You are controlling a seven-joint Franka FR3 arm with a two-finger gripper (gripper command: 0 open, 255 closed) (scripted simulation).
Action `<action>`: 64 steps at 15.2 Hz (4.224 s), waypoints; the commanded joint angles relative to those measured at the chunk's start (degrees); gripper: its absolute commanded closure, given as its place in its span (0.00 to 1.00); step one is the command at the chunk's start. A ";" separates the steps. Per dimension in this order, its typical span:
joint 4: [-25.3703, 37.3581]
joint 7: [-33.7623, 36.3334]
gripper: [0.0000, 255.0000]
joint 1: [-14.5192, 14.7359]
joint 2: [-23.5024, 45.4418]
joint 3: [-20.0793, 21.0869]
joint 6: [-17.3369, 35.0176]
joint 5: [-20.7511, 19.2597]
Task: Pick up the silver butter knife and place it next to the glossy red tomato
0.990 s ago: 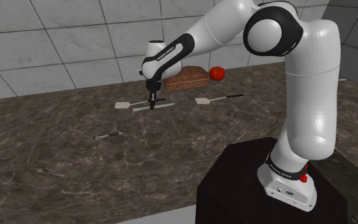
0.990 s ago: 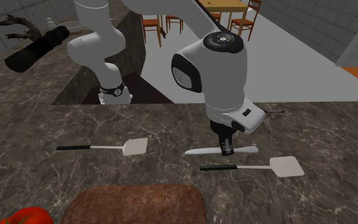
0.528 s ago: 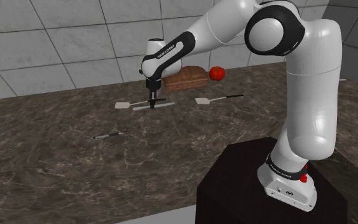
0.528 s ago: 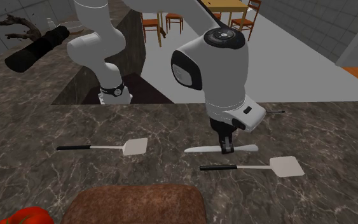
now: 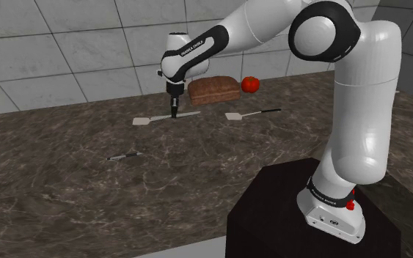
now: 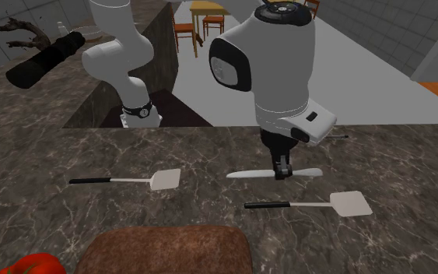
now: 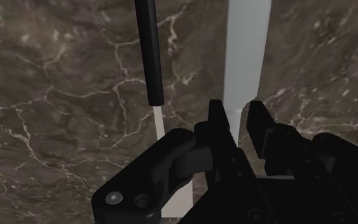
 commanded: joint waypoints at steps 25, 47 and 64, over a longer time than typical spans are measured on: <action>4.24 -5.28 1.00 -4.38 -8.39 -3.17 -13.65 -0.29; 7.92 -34.31 1.00 -21.22 -6.17 -14.99 -20.88 4.34; 39.52 -52.83 1.00 -40.78 15.52 -19.55 -36.28 12.07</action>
